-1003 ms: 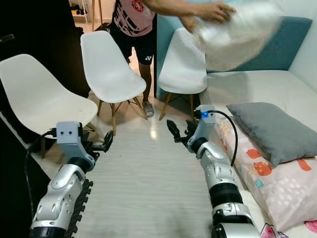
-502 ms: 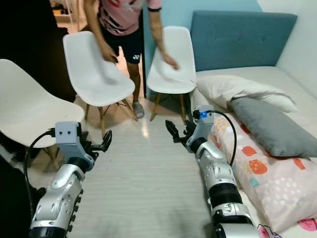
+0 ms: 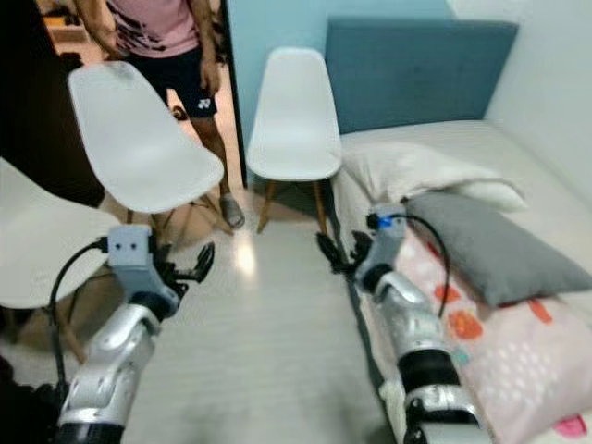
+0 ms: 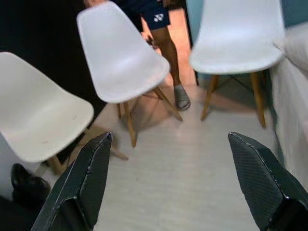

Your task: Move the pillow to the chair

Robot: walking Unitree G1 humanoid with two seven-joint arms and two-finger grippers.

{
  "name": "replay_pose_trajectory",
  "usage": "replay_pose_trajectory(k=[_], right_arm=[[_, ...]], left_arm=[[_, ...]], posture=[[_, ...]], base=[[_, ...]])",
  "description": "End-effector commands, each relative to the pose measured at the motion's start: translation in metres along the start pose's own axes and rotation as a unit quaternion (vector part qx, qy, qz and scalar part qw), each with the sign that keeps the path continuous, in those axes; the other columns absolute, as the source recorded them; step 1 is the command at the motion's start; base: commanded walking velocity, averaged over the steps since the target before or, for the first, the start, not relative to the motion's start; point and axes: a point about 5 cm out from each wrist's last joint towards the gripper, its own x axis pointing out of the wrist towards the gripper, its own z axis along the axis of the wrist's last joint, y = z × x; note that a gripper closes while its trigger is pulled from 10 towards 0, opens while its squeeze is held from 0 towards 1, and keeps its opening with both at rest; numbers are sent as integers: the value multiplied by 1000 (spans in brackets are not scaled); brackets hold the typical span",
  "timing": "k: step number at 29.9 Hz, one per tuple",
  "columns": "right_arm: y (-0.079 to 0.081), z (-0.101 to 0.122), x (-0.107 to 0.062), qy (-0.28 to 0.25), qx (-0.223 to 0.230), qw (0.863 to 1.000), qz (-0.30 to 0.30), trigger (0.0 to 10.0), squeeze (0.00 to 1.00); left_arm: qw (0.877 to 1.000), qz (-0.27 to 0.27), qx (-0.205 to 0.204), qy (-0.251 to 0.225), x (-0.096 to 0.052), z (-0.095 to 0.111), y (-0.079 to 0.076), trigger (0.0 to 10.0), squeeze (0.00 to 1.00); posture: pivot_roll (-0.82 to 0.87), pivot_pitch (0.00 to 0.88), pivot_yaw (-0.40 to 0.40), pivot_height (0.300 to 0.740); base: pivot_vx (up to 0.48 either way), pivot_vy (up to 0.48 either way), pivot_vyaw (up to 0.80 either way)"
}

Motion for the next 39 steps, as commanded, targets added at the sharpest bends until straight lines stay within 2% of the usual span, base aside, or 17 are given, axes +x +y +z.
replay_pose_trajectory(k=[1,25,27,32,35,36,38,39], right_arm=[[9,2,5,-4,-5,1000,15,10000,0],[4,2,4,-3,2,1000,-10,10000,0],[0,0,-1,0,-24,999,-32,10000,0],[-4,-1,-7,1,-47,998,-49,10000,0],[-22,-12,-33,11,-86,991,-98,10000,0],[-22,-12,-33,11,-86,991,-98,10000,0],[-33,-21,-47,23,-94,988,-124,10000,0],[-33,-21,-47,23,-94,988,-124,10000,0]], left_arm=[[1000,9,3,10,-1,-4,5,10000,0],[1000,9,2,11,-3,-4,6,10000,0],[1000,13,8,11,-11,-5,6,10000,0],[1000,15,13,13,-18,-6,7,10000,0],[999,23,15,26,-41,-15,15,10000,0],[999,23,15,26,-41,-15,15,10000,0],[999,32,16,38,-51,-21,24,10000,0],[999,32,16,38,-51,-21,24,10000,0]], posture=[[45,0,-48,740],[42,0,-46,740],[43,0,-41,740],[43,0,-41,740],[41,0,-40,740],[41,0,-40,740],[41,0,-42,740],[41,0,-42,740]], base=[[322,0,0],[321,0,-18],[322,0,-800],[314,0,-800],[304,0,-796],[304,0,-788],[302,0,-788],[300,0,-788]])
